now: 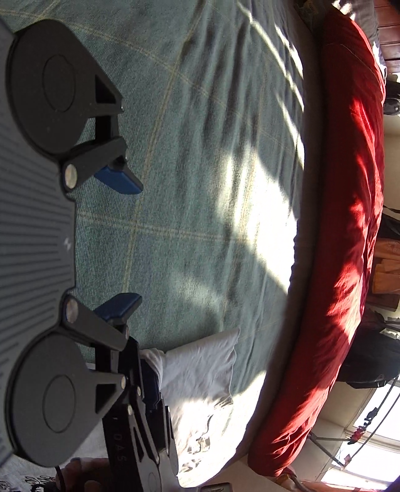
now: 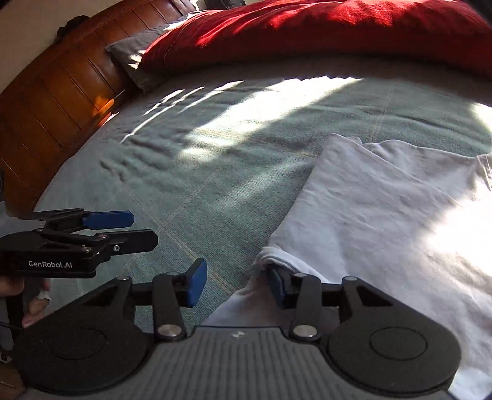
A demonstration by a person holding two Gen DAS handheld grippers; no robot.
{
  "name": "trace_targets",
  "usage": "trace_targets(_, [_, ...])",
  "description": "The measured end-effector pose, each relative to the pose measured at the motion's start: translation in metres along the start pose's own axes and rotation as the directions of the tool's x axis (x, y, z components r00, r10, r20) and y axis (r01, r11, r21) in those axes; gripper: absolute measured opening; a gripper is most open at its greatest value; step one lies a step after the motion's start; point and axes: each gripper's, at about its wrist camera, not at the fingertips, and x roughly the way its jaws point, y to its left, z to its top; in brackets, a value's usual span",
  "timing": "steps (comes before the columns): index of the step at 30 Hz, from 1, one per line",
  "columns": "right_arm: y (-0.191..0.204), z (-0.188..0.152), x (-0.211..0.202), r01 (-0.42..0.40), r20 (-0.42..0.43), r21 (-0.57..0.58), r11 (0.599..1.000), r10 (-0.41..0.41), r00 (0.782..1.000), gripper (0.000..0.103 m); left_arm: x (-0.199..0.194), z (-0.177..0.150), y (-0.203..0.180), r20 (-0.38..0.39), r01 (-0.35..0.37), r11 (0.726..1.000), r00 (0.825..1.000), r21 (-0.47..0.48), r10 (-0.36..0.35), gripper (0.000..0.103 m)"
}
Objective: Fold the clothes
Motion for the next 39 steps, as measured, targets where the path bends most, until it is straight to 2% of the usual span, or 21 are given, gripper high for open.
trace_targets(2, [0.008,0.002,0.003,-0.002,-0.022,-0.056,0.998,0.001,1.0,0.072,-0.001,0.002,0.001,0.0,0.009,1.0,1.0,-0.011,-0.009,0.071])
trace_targets(6, [0.009,0.003,-0.016,-0.06,-0.065,-0.095,0.994,0.054,0.996,0.071,0.0,0.014,-0.001,0.01,0.027,1.0,1.0,0.011,-0.027,0.071])
trace_targets(7, [0.005,0.004,-0.027,-0.057,-0.053,-0.094,0.994,0.052,0.997,0.071,0.001,0.019,-0.003,0.012,0.037,0.999,0.999,0.02,-0.037,0.071])
trace_targets(10, [-0.013,0.003,-0.057,-0.011,-0.009,-0.082,0.997,0.011,1.0,0.071,0.011,0.038,-0.016,0.0,0.13,0.991,0.991,0.034,-0.131,0.071])
trace_targets(13, [-0.03,-0.004,-0.068,0.024,0.001,-0.041,0.999,-0.024,1.0,0.071,0.028,0.06,-0.038,-0.016,0.27,0.962,0.963,0.039,-0.27,0.071])
trace_targets(16, [-0.043,-0.015,-0.073,0.034,0.001,0.011,0.999,-0.034,0.999,0.071,0.053,0.079,-0.072,-0.054,0.395,0.916,0.918,0.069,-0.392,0.071])
trace_targets(20, [-0.06,-0.03,-0.079,0.048,0.0,0.08,0.996,-0.048,0.999,0.07,0.088,0.087,-0.113,-0.122,0.471,0.873,0.881,0.127,-0.457,0.071])
trace_targets(21, [-0.064,-0.033,-0.081,0.051,0.0,0.097,0.994,-0.051,0.999,0.07,0.098,0.088,-0.119,-0.142,0.478,0.869,0.876,0.131,-0.461,0.072])
trace_targets(23, [-0.072,-0.041,-0.084,0.058,-0.001,0.131,0.99,-0.058,0.998,0.07,0.115,0.088,-0.127,-0.165,0.466,0.876,0.88,0.122,-0.445,0.072])
trace_targets(24, [-0.077,-0.044,-0.086,0.061,-0.002,0.148,0.987,-0.062,0.998,0.07,0.122,0.087,-0.129,-0.168,0.437,0.891,0.894,0.124,-0.415,0.072])
trace_targets(26, [-0.081,-0.048,-0.092,0.067,0.003,0.153,0.986,-0.068,0.998,0.07,0.133,0.084,-0.125,-0.152,0.322,0.936,0.942,0.143,-0.3,0.072])
trace_targets(27, [-0.083,-0.05,-0.096,0.069,0.009,0.161,0.984,-0.072,0.997,0.07,0.135,0.084,-0.122,-0.142,0.285,0.948,0.953,0.14,-0.266,0.071])
trace_targets(31, [-0.091,-0.054,-0.109,0.079,0.027,0.197,0.977,-0.086,0.996,0.07,0.123,0.092,-0.112,-0.092,0.266,0.96,0.962,0.087,-0.258,0.071])
trace_targets(34, [-0.096,-0.056,-0.116,0.082,0.041,0.21,0.974,-0.093,0.995,0.07,0.116,0.099,-0.117,-0.052,0.341,0.935,0.94,0.095,-0.337,0.075])
trace_targets(37, [-0.098,-0.058,-0.121,0.085,0.05,0.217,0.972,-0.098,0.994,0.07,0.134,0.099,-0.13,-0.11,0.363,0.922,0.93,0.132,-0.35,0.077])
trace_targets(38, [-0.097,-0.058,-0.121,0.086,0.049,0.214,0.973,-0.099,0.994,0.07,0.141,0.099,-0.133,-0.119,0.342,0.927,0.938,0.157,-0.326,0.077])
trace_targets(39, [-0.096,-0.058,-0.122,0.088,0.048,0.211,0.973,-0.1,0.994,0.07,0.149,0.097,-0.134,-0.11,0.293,0.936,0.955,0.195,-0.276,0.077])
